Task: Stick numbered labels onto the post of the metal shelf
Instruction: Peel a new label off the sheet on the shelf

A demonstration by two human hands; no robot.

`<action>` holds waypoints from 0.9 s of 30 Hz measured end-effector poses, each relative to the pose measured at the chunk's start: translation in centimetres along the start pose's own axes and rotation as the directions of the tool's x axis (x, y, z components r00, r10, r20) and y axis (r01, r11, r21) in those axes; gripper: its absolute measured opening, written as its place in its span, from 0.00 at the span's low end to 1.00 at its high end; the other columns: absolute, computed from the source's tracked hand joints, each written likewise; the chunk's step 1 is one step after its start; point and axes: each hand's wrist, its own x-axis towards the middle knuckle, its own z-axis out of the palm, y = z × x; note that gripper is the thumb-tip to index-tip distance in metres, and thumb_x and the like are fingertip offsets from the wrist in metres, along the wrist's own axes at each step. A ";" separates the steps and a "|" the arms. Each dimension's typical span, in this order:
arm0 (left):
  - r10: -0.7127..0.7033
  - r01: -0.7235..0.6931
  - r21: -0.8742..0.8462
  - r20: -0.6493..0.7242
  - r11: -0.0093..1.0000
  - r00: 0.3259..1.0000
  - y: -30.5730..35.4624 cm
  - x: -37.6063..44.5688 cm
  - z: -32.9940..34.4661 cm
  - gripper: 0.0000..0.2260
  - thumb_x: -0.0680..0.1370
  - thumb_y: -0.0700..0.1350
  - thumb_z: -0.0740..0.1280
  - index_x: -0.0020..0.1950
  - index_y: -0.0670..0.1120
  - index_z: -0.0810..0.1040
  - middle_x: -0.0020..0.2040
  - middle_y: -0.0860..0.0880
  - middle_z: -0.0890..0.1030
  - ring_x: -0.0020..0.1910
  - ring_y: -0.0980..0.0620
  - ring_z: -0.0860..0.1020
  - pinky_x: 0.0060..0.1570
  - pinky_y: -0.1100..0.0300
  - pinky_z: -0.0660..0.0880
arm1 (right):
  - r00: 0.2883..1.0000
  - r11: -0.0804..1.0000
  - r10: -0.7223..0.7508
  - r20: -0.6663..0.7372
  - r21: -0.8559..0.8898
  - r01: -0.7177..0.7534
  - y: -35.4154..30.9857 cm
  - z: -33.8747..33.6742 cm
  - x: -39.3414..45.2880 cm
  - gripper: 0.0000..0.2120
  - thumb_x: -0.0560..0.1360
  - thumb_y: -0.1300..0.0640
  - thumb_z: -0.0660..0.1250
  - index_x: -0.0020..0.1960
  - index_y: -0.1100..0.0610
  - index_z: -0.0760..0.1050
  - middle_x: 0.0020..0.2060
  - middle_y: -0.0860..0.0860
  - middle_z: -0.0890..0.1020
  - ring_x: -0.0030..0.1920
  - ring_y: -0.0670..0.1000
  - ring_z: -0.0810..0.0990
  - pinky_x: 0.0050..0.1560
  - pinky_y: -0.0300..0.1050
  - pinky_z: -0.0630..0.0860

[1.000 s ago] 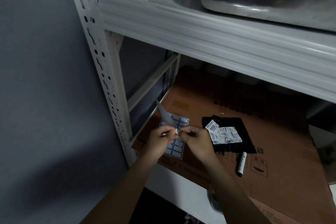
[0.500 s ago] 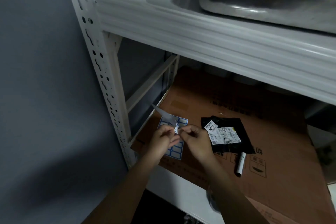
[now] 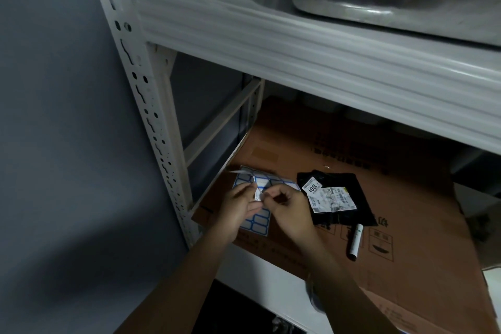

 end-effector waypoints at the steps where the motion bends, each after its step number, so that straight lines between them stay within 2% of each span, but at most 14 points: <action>1: 0.000 0.000 -0.010 -0.004 1.000 1.000 0.0 0.0 0.0 0.13 0.81 0.45 0.61 0.64 0.44 0.73 0.57 0.44 0.79 0.45 0.53 0.83 0.48 0.62 0.79 | 1.000 0.999 0.022 -0.015 0.024 -0.022 0.2 0.0 0.0 0.06 0.72 0.67 0.69 0.41 0.57 0.80 0.36 0.46 0.81 0.39 0.39 0.78 0.46 0.28 0.71; 4: 0.012 -0.012 -0.004 -0.018 1.000 1.000 -0.1 -0.1 0.2 0.06 0.82 0.43 0.59 0.56 0.47 0.74 0.57 0.43 0.78 0.42 0.52 0.83 0.46 0.62 0.80 | 0.996 0.993 0.079 -0.053 0.093 -0.074 0.7 -0.2 0.2 0.06 0.73 0.68 0.68 0.41 0.59 0.80 0.37 0.49 0.81 0.41 0.44 0.78 0.47 0.32 0.73; 7: 0.027 -0.025 0.038 -0.047 0.999 0.999 0.1 -0.1 0.6 0.07 0.82 0.41 0.57 0.49 0.49 0.73 0.55 0.44 0.76 0.44 0.48 0.82 0.52 0.56 0.77 | 0.990 0.985 0.111 -0.084 0.142 -0.098 1.0 -0.4 0.3 0.05 0.73 0.69 0.67 0.41 0.63 0.80 0.37 0.53 0.81 0.40 0.47 0.78 0.46 0.33 0.73; 10: 0.037 -0.031 0.069 -0.096 0.997 0.995 -0.1 0.2 0.7 0.04 0.82 0.41 0.57 0.52 0.46 0.72 0.53 0.45 0.74 0.48 0.45 0.79 0.51 0.54 0.76 | 0.982 0.976 0.138 -0.131 0.185 -0.113 1.1 -0.4 0.1 0.04 0.73 0.69 0.67 0.40 0.65 0.79 0.36 0.56 0.81 0.37 0.44 0.77 0.43 0.31 0.72; 14: 0.022 -0.012 0.080 -0.126 0.997 0.992 -0.4 0.8 0.6 0.04 0.82 0.41 0.58 0.53 0.46 0.72 0.47 0.49 0.74 0.51 0.43 0.78 0.48 0.54 0.77 | 0.958 0.942 0.221 -0.185 0.294 -0.161 1.3 -0.9 0.2 0.04 0.74 0.68 0.66 0.41 0.66 0.78 0.38 0.64 0.81 0.39 0.51 0.78 0.45 0.41 0.73; 16: -0.003 0.012 0.072 -0.127 0.997 0.992 -0.6 1.1 0.7 0.04 0.82 0.41 0.59 0.54 0.46 0.72 0.48 0.50 0.74 0.52 0.43 0.79 0.46 0.55 0.78 | 0.953 0.934 0.234 -0.195 0.316 -0.164 1.3 -1.2 0.2 0.04 0.74 0.67 0.66 0.41 0.65 0.78 0.39 0.63 0.82 0.39 0.52 0.79 0.46 0.42 0.74; 18: -0.021 0.033 0.110 -0.105 0.993 0.994 -0.9 1.3 0.7 0.07 0.81 0.43 0.59 0.55 0.43 0.74 0.51 0.48 0.75 0.52 0.43 0.80 0.45 0.55 0.79 | 0.955 0.933 0.227 -0.189 0.323 -0.157 1.1 -1.5 0.0 0.04 0.74 0.67 0.66 0.41 0.63 0.78 0.37 0.60 0.82 0.39 0.50 0.79 0.45 0.40 0.74; 22: 0.085 -0.018 0.498 -0.112 0.867 0.990 -1.4 1.5 0.1 0.13 0.79 0.52 0.63 0.47 0.42 0.79 0.46 0.42 0.81 0.47 0.46 0.79 0.51 0.50 0.76 | 0.969 0.953 0.163 -0.185 0.282 -0.106 0.5 -1.7 -0.3 0.06 0.74 0.69 0.66 0.41 0.61 0.79 0.35 0.52 0.80 0.35 0.41 0.77 0.41 0.32 0.72; 24: 0.178 -0.083 0.535 -0.128 0.841 0.976 -1.1 1.0 -0.1 0.12 0.78 0.50 0.65 0.50 0.43 0.80 0.46 0.46 0.81 0.49 0.46 0.79 0.50 0.55 0.74 | 0.977 0.967 0.111 -0.183 0.247 -0.064 0.3 -1.5 -0.4 0.08 0.73 0.70 0.66 0.40 0.60 0.79 0.36 0.54 0.81 0.36 0.43 0.77 0.41 0.31 0.72; 27: 0.267 -0.176 0.504 -0.114 0.846 0.957 0.0 -0.2 -0.4 0.07 0.77 0.48 0.66 0.42 0.48 0.79 0.38 0.51 0.80 0.43 0.50 0.78 0.46 0.57 0.72 | 0.976 0.991 -0.002 -0.218 0.132 0.032 0.2 -0.9 -0.6 0.10 0.72 0.69 0.67 0.38 0.56 0.78 0.37 0.55 0.83 0.38 0.45 0.79 0.43 0.31 0.73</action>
